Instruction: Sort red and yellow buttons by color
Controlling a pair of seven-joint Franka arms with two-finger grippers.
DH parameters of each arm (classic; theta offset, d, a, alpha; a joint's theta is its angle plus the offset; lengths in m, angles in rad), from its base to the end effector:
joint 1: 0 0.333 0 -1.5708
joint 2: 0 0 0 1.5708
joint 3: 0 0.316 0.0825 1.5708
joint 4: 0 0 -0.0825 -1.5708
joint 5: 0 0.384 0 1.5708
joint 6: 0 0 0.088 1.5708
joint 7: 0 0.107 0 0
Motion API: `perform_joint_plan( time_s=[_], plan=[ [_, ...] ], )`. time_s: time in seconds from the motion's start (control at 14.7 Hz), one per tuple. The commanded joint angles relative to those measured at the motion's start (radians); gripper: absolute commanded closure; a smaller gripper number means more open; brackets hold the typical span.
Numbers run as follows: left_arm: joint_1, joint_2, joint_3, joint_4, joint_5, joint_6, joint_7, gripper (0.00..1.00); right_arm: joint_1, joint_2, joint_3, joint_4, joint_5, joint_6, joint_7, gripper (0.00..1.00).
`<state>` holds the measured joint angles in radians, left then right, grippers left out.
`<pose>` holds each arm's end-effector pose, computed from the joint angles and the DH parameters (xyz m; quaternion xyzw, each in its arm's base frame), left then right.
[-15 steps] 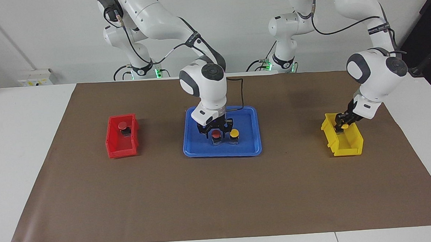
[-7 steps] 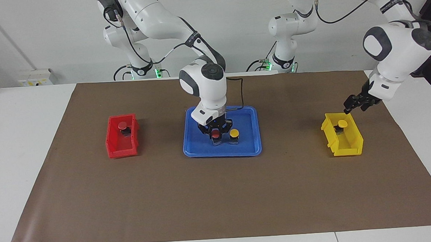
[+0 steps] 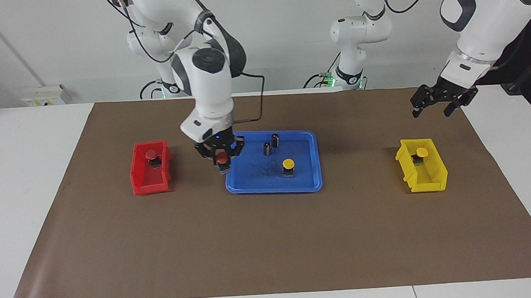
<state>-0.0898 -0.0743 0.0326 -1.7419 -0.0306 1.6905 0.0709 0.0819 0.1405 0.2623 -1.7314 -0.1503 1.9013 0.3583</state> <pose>0.5384 -0.0332 0.5943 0.9979 -0.0624 0.0115 0.0163 0.5782 0.1877 0.4980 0.9983 0.0146 0.0347 0.0441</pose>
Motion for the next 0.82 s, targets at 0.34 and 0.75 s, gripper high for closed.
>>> perform_joint_plan(
  time_s=[0.34, 0.75],
  plan=[
    [-0.232, 0.062, -0.002, -0.039, 0.004, 0.194, -0.386, 0.0, -0.313, -0.15, 0.011, -0.313, 0.132, 0.206, -0.381, 0.87],
    [-0.487, 0.279, -0.002, -0.041, 0.001, 0.432, -0.71, 0.0, -0.372, -0.139, 0.011, -0.41, 0.133, 0.278, -0.384, 0.87]
  ],
)
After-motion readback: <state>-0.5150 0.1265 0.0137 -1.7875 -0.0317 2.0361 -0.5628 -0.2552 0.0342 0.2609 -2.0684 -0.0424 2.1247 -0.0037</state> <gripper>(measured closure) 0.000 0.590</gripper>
